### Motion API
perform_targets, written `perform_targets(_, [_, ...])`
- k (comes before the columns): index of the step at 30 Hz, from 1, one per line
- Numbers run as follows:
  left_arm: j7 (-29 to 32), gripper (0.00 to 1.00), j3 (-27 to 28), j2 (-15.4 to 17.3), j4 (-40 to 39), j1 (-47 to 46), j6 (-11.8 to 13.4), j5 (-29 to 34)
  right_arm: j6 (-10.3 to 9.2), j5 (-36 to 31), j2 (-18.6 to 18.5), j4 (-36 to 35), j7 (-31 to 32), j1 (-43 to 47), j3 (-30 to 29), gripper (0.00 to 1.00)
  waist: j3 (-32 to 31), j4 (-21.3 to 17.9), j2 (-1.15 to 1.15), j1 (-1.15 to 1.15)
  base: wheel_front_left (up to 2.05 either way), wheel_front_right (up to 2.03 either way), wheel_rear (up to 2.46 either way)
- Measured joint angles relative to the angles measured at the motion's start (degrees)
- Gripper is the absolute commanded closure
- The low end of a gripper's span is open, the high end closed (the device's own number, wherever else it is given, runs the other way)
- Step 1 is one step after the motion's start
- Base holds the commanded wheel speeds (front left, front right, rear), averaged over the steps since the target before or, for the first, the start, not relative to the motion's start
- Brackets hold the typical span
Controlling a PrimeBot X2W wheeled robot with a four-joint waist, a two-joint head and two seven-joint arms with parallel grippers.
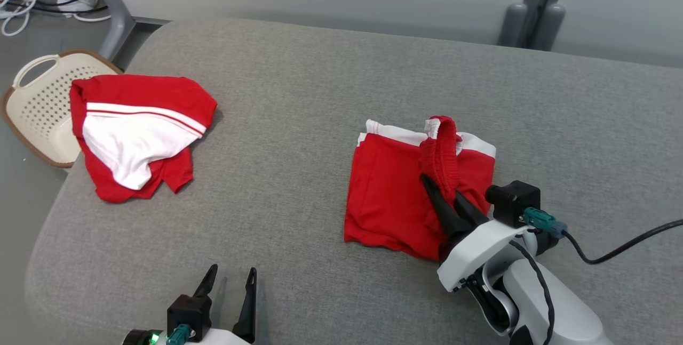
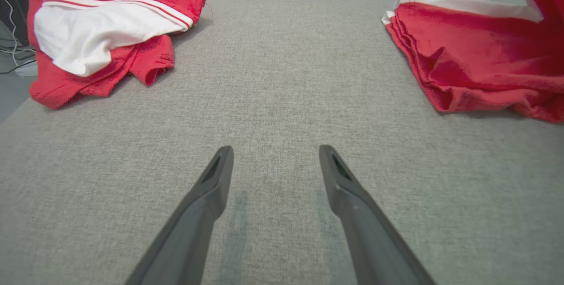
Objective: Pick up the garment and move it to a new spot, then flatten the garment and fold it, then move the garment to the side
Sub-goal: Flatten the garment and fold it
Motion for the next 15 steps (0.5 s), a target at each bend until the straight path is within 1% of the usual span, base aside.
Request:
perform_targets(3, [0.00, 0.00, 0.16, 0.02, -0.22, 0.09, -0.03, 0.05, 0.00, -0.03, 0.02, 1.69, 0.00, -1.15, 0.55, 0.99, 0.27, 1.98, 0.00, 0.00, 0.00, 0.00, 0.00])
perform_targets(4, [0.00, 0.00, 0.20, 0.01, -0.35, 0.09, -0.09, 0.04, 0.00, 0.08, 0.07, 2.21, 0.00, -1.52, 0.68, 0.76, 0.36, 2.64, 0.00, 0.00, 0.00, 0.00, 0.00])
perform_targets(5, [0.00, 0.00, 0.23, 0.01, -0.48, 0.10, -0.12, 0.02, 0.00, 0.62, 0.01, 2.52, 0.00, -1.76, 1.03, 0.56, 0.43, 3.24, 0.00, 0.00, 0.00, 0.00, 0.00])
perform_targets(6, [0.00, 0.00, 0.27, 0.02, -0.53, 0.11, -0.12, 0.00, 0.00, 1.32, 0.08, 2.67, 0.00, -1.93, 1.21, 0.00, 0.49, 3.80, 0.00, 0.00, 0.00, 0.00, 0.00])
perform_targets(10, [0.00, 0.00, 0.49, 0.03, -0.74, 0.60, 0.05, 0.01, 0.00, 2.09, 0.13, 2.42, 0.00, -3.02, 1.83, 0.00, 0.41, 4.83, 0.00, 0.00, 0.00, 0.00, 0.00])
perform_targets(13, [0.00, 0.00, 0.77, 0.04, -0.99, 0.97, 0.16, 0.04, 0.00, 2.21, 0.14, 1.71, 0.00, -3.11, 1.72, 0.00, 0.21, 4.28, 0.00, 0.00, 0.00, 0.00, 0.00])
perform_targets(15, [0.00, 0.00, 0.84, 0.02, -1.49, 0.96, 0.31, 0.05, 0.00, 1.52, 0.21, 1.21, 0.00, -3.08, 0.52, 0.00, 0.11, 3.60, 0.00, 0.00, 0.00, 0.00, 0.00])
